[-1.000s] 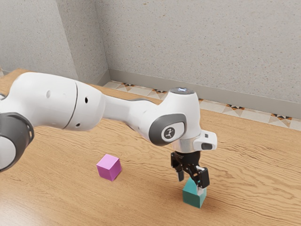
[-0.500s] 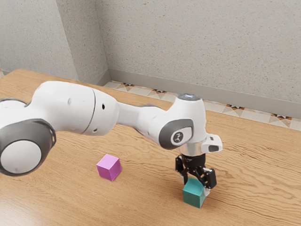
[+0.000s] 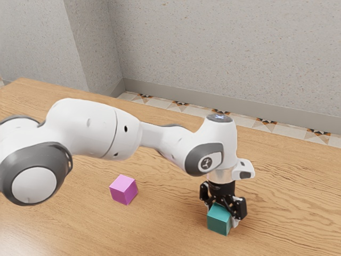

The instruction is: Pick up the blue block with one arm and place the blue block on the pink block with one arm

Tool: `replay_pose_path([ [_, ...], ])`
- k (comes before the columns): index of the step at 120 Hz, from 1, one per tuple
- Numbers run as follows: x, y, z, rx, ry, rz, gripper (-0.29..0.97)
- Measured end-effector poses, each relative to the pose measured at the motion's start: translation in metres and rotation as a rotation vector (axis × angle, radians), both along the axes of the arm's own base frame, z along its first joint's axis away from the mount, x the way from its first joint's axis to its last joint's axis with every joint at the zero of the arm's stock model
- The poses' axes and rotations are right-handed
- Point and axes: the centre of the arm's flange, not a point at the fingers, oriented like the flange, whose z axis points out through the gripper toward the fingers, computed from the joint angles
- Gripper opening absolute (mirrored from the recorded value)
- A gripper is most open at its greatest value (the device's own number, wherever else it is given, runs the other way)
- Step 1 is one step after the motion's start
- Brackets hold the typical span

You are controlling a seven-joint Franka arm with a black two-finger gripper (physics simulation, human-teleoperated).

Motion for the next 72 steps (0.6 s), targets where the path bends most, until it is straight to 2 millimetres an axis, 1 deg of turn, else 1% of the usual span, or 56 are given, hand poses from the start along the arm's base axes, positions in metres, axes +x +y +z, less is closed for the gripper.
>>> replay_pose_path([
  [14,0.0005,0.0009,-0.0005,0.006,-0.002,0.008,0.64],
  [29,0.009,0.0059,0.0045,0.009,-0.019,0.023,0.6],
  [58,0.0063,-0.0008,0.0019,0.011,-0.018,0.019,0.55],
  [66,0.0062,-0.0013,0.0021,0.016,-0.021,0.021,0.54],
  [72,0.0084,0.0025,0.0018,0.019,-0.021,0.035,0.54],
])
